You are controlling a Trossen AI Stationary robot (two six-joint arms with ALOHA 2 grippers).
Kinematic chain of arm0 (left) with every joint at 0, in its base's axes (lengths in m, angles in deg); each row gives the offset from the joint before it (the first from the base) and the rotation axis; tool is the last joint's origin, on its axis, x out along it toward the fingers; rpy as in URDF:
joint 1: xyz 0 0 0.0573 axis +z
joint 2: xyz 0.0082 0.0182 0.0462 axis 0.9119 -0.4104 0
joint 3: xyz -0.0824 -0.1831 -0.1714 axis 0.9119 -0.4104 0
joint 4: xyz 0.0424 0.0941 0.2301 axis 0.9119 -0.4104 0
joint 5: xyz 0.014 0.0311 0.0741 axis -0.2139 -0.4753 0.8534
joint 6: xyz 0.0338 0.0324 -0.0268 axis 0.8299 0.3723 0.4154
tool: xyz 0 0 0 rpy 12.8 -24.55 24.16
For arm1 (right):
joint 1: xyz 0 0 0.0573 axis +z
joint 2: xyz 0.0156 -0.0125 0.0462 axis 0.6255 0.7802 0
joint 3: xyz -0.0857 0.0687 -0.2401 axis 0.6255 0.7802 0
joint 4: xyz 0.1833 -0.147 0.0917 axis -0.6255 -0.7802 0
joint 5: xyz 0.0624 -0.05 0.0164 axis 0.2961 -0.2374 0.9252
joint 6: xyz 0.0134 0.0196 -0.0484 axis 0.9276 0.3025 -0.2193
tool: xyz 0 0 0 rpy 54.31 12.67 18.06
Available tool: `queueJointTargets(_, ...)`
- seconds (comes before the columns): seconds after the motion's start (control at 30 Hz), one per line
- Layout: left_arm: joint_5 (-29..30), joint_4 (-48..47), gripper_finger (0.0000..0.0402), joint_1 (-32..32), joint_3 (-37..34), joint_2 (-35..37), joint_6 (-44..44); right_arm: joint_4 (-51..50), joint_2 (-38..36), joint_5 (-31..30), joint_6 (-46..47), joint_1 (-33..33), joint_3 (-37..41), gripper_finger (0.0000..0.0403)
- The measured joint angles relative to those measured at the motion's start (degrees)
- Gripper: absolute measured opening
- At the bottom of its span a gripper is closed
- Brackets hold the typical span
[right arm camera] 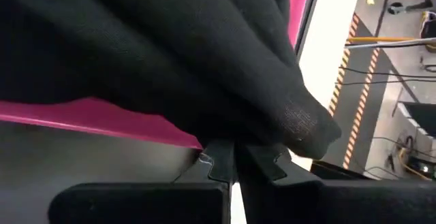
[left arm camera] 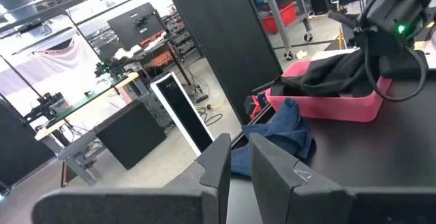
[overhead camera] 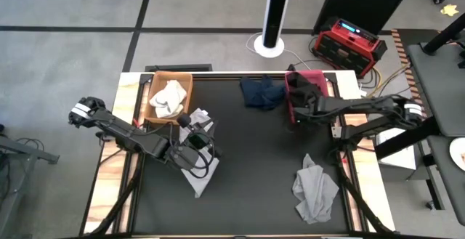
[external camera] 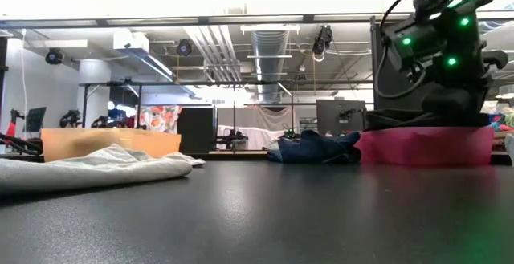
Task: Sort towels by color in basket
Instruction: Put the black towel into the red bin
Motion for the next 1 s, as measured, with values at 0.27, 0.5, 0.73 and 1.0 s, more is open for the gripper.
queueJointTargets(0.27,-0.1,0.0,0.0038,0.0,0.0,0.0,0.0,-1.1,-1.4,-0.9,1.3,1.2,-7.0,0.0009)
queueJointTargets(0.5,-0.1,0.1,0.0038,0.0,0.0,0.0,-2.1,3.4,-1.9,-9.2,-1.2,1.3,-12.4,0.0009)
queueJointTargets(0.73,-0.1,0.1,0.0038,0.0,0.0,0.0,-2.6,17.4,-1.8,-22.0,-4.5,1.3,-11.5,0.0009)
queueJointTargets(1.0,-0.1,0.1,0.0038,-1.2,0.0,0.0,-3.1,30.4,3.3,-22.8,-9.4,-1.5,-4.0,0.0009)
